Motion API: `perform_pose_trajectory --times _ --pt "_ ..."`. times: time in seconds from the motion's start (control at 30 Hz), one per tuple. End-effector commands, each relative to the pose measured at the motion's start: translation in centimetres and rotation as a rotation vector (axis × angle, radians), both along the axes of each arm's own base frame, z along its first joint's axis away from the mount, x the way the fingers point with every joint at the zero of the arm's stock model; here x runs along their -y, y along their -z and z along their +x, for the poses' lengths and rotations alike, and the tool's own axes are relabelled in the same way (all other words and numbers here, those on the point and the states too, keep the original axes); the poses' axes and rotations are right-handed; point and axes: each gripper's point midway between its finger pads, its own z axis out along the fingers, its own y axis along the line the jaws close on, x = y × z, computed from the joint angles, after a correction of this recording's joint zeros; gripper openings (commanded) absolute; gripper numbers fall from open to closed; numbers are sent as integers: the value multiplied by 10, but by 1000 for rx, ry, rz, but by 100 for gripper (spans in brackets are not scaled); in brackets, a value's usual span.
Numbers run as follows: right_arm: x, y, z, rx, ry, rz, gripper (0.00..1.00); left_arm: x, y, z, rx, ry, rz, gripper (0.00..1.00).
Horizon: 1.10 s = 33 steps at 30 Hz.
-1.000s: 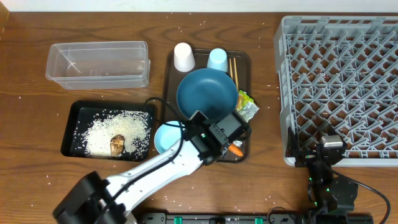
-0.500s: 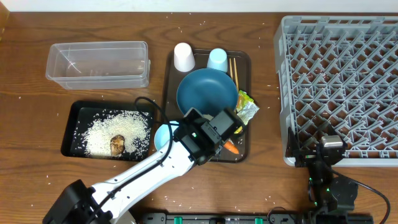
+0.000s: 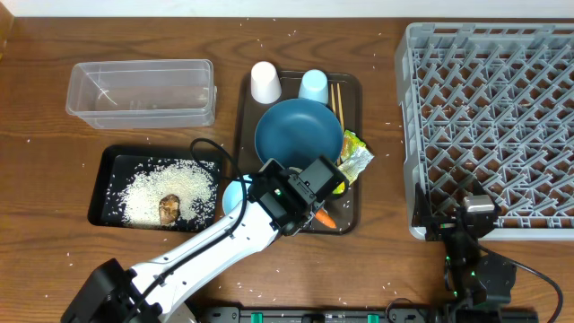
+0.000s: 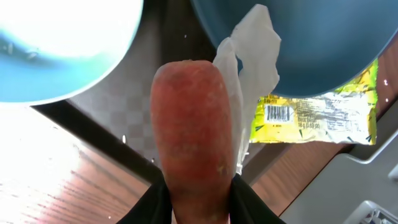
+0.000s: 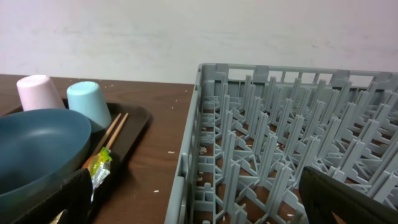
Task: Sort waste into correct bins and load items into the dishwasher rack
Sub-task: 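Lift the carrot up off the brown tray with the left gripper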
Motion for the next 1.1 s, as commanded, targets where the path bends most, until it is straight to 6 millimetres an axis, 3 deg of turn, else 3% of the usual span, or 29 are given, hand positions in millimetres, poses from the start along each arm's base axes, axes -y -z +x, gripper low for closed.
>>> perform_pose_trajectory --times 0.0,0.9,1.07 --pt "-3 1 0 -2 -12 -1 99 0 3 -3 -12 17 13 26" --pt "-3 1 0 -2 -12 -1 99 -7 8 1 10 46 72 27" --pt "-3 1 0 -2 -12 -1 99 -7 22 0 -19 47 104 27"
